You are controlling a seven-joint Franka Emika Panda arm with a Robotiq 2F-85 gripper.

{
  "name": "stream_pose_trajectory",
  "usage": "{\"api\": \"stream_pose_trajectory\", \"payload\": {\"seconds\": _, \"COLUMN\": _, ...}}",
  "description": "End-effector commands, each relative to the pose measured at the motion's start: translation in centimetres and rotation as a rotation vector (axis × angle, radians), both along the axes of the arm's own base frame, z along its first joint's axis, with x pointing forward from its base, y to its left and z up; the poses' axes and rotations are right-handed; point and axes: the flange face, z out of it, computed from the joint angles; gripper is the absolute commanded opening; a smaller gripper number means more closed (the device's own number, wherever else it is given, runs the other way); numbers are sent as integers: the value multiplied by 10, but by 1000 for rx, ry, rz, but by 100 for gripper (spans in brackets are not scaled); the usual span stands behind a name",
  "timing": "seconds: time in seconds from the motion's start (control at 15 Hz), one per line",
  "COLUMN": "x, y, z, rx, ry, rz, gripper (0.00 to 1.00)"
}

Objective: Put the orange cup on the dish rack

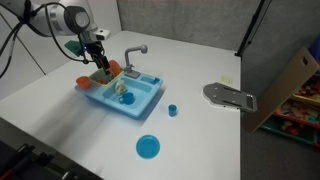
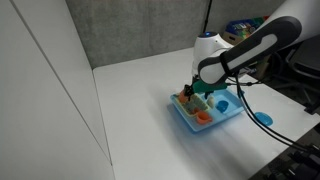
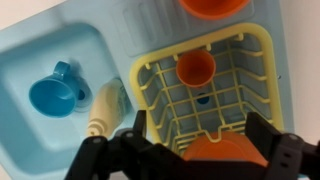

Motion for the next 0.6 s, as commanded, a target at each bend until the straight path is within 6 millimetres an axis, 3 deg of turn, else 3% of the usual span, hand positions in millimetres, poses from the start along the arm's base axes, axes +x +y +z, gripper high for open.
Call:
{"api": "stream_pose_trajectory", "payload": {"seconds": 0.0, "x": -8, "y": -4, "z": 36, "rx": -2, "ry": 22, "rz": 19, "gripper": 100}}
{"api": "stream_pose_trajectory", "payload": {"seconds": 0.53, "x": -45, "y": -28, "z": 97, "rx": 22, "ry": 58, "rz": 87, "gripper": 100}}
